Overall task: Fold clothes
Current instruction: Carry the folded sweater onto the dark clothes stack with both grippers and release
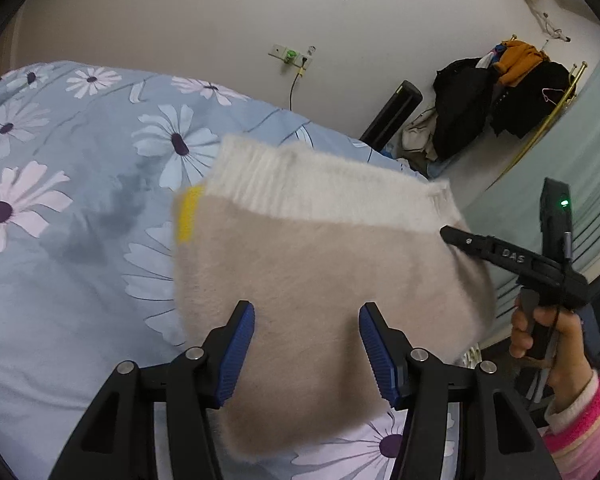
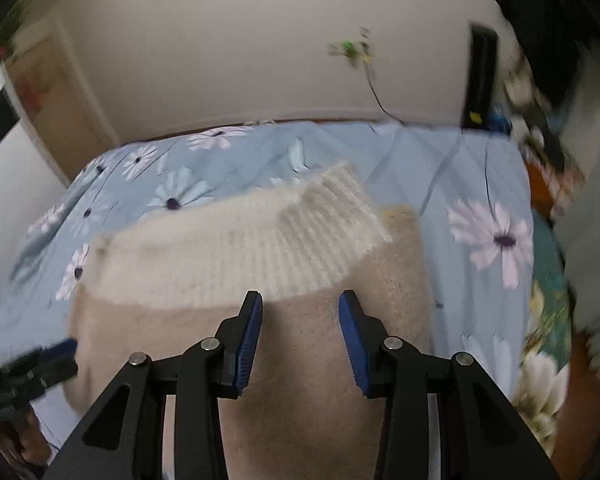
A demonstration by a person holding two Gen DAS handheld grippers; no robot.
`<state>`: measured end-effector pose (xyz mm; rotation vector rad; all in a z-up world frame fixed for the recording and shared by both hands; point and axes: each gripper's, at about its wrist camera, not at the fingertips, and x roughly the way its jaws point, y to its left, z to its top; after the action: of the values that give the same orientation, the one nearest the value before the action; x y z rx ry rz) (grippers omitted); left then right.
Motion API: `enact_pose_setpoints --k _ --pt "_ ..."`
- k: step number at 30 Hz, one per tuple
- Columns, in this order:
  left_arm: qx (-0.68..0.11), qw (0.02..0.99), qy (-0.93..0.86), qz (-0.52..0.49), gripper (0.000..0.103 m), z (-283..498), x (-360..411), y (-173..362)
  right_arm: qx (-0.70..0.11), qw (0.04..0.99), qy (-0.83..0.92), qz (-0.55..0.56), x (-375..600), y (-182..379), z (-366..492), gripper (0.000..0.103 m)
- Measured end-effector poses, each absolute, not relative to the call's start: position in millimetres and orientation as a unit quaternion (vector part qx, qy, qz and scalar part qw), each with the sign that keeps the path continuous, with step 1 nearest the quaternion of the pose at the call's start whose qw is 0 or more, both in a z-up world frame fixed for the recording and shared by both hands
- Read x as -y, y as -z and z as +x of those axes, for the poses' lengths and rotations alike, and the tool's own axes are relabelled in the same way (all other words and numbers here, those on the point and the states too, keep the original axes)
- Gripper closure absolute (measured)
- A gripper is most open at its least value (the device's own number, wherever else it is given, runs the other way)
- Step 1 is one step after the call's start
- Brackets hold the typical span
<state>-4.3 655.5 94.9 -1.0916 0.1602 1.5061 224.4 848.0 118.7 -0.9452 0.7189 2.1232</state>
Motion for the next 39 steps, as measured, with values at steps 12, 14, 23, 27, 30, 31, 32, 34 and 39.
enact_pose_setpoints --k 12,14,23,27,30,31,32,34,39 --pt "-0.039 0.584 -0.653 -0.480 0.044 -12.2 -629.3 -114.5 -0.294 0.357 -0.822 -0.333 -838.4 -122.8 239.8 0.062" --pt "-0.038 0.585 -0.660 -0.470 0.044 -11.8 -615.1 -119.1 -0.289 0.348 -0.834 -0.316 -821.3 -133.2 246.6 0.062" --pt "-0.055 0.580 -0.668 -0.463 0.044 6.4 -573.7 -99.8 -0.269 0.307 -0.858 -0.310 -729.4 -128.1 266.0 0.061" --pt "-0.069 0.566 -0.682 -0.457 0.044 8.2 -562.7 -81.1 -0.276 0.301 -0.853 -0.326 -693.4 -99.0 257.2 0.060" --pt "-0.078 0.553 -0.694 -0.453 0.044 5.9 -557.6 -65.8 -0.286 0.313 -0.846 -0.322 -675.7 -80.3 243.1 0.060" --pt "-0.080 0.549 -0.699 -0.451 0.044 5.0 -555.6 -61.4 -0.290 0.320 -0.843 -0.320 -670.8 -74.1 238.1 0.060" --pt "-0.082 0.545 -0.704 -0.449 0.044 4.2 -553.8 -57.1 -0.293 0.327 -0.839 -0.320 -666.0 -68.3 232.7 0.060" --pt "-0.089 0.541 -0.712 -0.439 0.042 3.7 -551.9 -50.9 -0.296 0.341 -0.831 -0.325 -657.2 -58.3 221.0 0.060" --pt "-0.088 0.541 -0.714 -0.436 0.039 -2.8 -548.5 -36.6 -0.301 0.374 -0.808 -0.340 -636.0 -42.5 194.5 0.060"
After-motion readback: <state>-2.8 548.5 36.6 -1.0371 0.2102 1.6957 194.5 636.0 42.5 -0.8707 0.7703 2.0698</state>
